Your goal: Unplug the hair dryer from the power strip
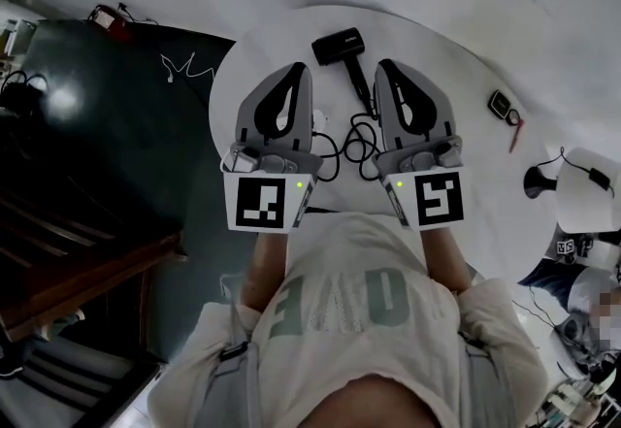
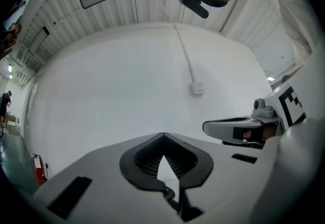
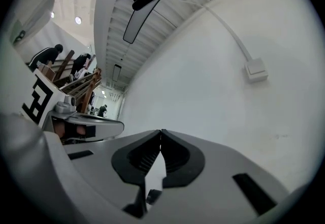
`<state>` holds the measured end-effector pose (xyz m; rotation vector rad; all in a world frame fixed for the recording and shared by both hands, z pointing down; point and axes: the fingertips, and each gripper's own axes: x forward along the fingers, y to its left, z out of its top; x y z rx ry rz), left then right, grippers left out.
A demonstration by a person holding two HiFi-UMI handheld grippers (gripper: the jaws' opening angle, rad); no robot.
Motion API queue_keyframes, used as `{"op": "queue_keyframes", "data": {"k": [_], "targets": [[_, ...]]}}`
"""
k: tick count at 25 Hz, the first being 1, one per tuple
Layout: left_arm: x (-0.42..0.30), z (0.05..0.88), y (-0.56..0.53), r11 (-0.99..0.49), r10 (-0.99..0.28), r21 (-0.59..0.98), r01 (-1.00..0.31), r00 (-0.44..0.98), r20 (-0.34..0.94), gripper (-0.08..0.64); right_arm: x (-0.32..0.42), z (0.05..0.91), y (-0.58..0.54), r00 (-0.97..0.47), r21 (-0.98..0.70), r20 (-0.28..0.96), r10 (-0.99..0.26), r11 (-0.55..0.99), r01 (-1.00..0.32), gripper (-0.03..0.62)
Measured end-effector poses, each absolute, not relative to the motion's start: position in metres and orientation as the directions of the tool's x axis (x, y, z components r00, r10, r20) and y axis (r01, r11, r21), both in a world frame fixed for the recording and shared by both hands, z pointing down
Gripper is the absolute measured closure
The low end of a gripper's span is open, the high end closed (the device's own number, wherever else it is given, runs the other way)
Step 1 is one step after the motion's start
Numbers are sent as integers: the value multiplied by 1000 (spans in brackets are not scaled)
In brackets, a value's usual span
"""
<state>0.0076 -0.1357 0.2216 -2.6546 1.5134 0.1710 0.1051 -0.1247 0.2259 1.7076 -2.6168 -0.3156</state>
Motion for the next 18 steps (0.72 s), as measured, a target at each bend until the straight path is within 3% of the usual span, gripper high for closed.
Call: {"op": "queue_keyframes", "data": {"k": [18], "targets": [[17, 214, -133, -511, -848, -30, -859, 509, -150, 548, 106, 223, -132, -347, 118, -107, -932, 335, -935, 572]]}}
